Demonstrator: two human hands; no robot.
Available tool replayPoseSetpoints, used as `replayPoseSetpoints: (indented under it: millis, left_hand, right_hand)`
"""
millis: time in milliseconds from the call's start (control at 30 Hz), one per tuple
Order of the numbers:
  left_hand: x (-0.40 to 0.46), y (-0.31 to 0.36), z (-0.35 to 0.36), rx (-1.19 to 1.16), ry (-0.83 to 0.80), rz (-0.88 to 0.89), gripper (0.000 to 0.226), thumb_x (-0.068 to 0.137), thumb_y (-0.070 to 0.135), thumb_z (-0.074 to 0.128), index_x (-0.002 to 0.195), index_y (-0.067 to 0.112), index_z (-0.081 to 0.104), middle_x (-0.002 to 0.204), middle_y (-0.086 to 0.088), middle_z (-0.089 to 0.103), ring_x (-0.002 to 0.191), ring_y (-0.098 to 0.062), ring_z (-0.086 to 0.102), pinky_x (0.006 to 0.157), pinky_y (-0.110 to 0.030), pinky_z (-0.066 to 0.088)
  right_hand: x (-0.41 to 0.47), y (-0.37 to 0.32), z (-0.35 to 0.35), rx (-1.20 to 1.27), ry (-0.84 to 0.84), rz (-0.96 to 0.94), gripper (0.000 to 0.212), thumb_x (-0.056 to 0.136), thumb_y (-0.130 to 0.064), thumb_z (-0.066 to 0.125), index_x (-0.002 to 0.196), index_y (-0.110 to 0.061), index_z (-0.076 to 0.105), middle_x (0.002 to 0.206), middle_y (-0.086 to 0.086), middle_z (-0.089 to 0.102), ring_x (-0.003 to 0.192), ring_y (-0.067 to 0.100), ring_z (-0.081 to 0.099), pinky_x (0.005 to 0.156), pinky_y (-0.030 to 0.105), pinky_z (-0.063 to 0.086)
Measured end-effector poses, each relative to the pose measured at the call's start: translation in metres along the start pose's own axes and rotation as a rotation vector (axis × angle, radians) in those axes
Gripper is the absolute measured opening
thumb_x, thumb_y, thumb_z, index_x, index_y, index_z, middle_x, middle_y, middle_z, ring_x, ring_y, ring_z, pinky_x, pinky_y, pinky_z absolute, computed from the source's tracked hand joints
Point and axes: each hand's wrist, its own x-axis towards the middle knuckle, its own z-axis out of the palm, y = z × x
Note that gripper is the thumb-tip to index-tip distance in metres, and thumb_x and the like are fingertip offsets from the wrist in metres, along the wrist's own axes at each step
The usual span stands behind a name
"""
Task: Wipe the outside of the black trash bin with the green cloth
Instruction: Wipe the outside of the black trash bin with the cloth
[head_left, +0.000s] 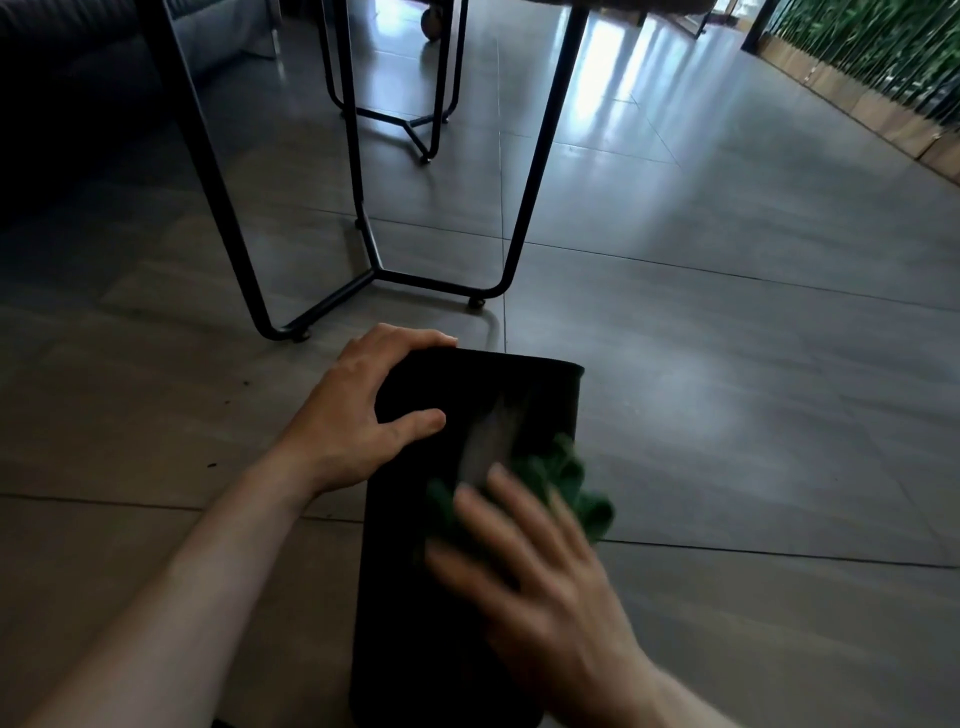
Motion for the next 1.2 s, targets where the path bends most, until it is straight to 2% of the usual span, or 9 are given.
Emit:
replayPoseSetpoints:
  millis: [167, 333, 400, 500, 633, 733, 900, 1100, 1200]
  left_hand:
    - [0.001, 0.001, 0.003, -0.025, 0.016, -0.009, 0.056, 0.084, 0.015, 0.078, 0.132, 0.034, 0.058, 0.128, 0.013, 0.057, 0.128, -0.013, 0.051, 0.111, -0.042, 0.042]
    - [0.0, 0.0, -0.001, -0.063, 0.033, -0.018, 0.05, 0.087, 0.013, 0.075, 0.13, 0.035, 0.06, 0.124, 0.015, 0.058, 0.124, -0.011, 0.054, 0.108, -0.041, 0.046]
    - [-0.001, -0.001, -0.002, -0.066, 0.045, -0.007, 0.048, 0.088, 0.012, 0.074, 0.13, 0.032, 0.061, 0.123, 0.013, 0.06, 0.124, -0.011, 0.055, 0.107, -0.041, 0.046]
    - [0.0, 0.0, -0.001, -0.074, 0.075, -0.025, 0.047, 0.087, 0.013, 0.074, 0.127, 0.035, 0.063, 0.12, 0.019, 0.06, 0.122, -0.007, 0.056, 0.106, -0.032, 0.045]
    - [-0.003, 0.0, 0.001, -0.06, 0.077, -0.017, 0.046, 0.086, 0.016, 0.075, 0.125, 0.039, 0.063, 0.117, 0.021, 0.06, 0.119, -0.003, 0.056, 0.101, -0.021, 0.043]
    - [-0.003, -0.001, -0.001, -0.05, 0.104, -0.019, 0.046, 0.086, 0.016, 0.076, 0.126, 0.036, 0.063, 0.12, 0.016, 0.062, 0.12, -0.005, 0.057, 0.103, -0.026, 0.046]
    - [-0.004, 0.005, 0.0, -0.039, 0.09, 0.001, 0.046, 0.085, 0.013, 0.077, 0.125, 0.033, 0.064, 0.119, 0.013, 0.062, 0.118, -0.004, 0.057, 0.103, -0.026, 0.045]
    - [-0.004, 0.006, 0.001, -0.031, 0.06, 0.02, 0.045, 0.086, 0.015, 0.076, 0.126, 0.034, 0.063, 0.12, 0.015, 0.061, 0.119, -0.002, 0.056, 0.101, -0.023, 0.046]
    - [-0.003, 0.006, 0.0, -0.035, 0.045, 0.054, 0.041, 0.088, 0.022, 0.075, 0.126, 0.032, 0.063, 0.121, 0.013, 0.062, 0.12, -0.004, 0.057, 0.103, -0.027, 0.046]
  right_hand:
    - [-0.043, -0.01, -0.004, -0.109, -0.167, -0.304, 0.041, 0.11, -0.031, 0.047, 0.149, -0.043, 0.048, 0.16, -0.004, 0.047, 0.154, 0.029, 0.033, 0.111, 0.044, 0.049]
    - [0.057, 0.027, -0.022, 0.085, 0.005, 0.249, 0.051, 0.095, -0.028, 0.062, 0.145, -0.033, 0.057, 0.159, 0.009, 0.046, 0.155, 0.035, 0.03, 0.112, 0.061, 0.043]
    - [0.067, 0.02, -0.021, 0.069, 0.007, 0.312, 0.059, 0.089, -0.029, 0.065, 0.147, -0.029, 0.054, 0.161, 0.011, 0.043, 0.156, 0.036, 0.025, 0.114, 0.063, 0.039]
    - [0.015, -0.01, -0.008, 0.011, -0.062, 0.001, 0.05, 0.094, -0.032, 0.065, 0.143, -0.033, 0.056, 0.157, 0.007, 0.05, 0.153, 0.035, 0.033, 0.115, 0.055, 0.044]
    - [-0.054, -0.03, -0.008, -0.175, -0.263, -0.247, 0.038, 0.108, -0.027, 0.037, 0.146, -0.029, 0.042, 0.151, -0.005, 0.044, 0.16, 0.029, 0.007, 0.123, 0.028, 0.032]
    - [-0.036, -0.026, -0.033, 0.088, -0.237, -0.091, 0.036, 0.11, -0.037, 0.044, 0.145, -0.043, 0.042, 0.147, -0.008, 0.05, 0.135, 0.013, 0.054, 0.11, 0.027, 0.045]
    - [0.036, 0.004, -0.07, 0.653, -0.386, 0.266, 0.05, 0.084, -0.029, 0.066, 0.13, -0.048, 0.059, 0.119, -0.018, 0.041, 0.097, 0.008, 0.061, 0.091, 0.03, 0.055]
    - [0.086, 0.034, -0.069, 0.36, 0.236, 0.617, 0.051, 0.07, -0.026, 0.092, 0.106, -0.021, 0.058, 0.109, -0.007, 0.05, 0.092, 0.01, 0.053, 0.076, 0.02, 0.05]
    - [0.097, 0.027, -0.055, 0.203, 0.372, 0.58, 0.04, 0.073, -0.025, 0.09, 0.102, -0.013, 0.065, 0.11, 0.003, 0.052, 0.098, 0.02, 0.053, 0.07, 0.022, 0.049]
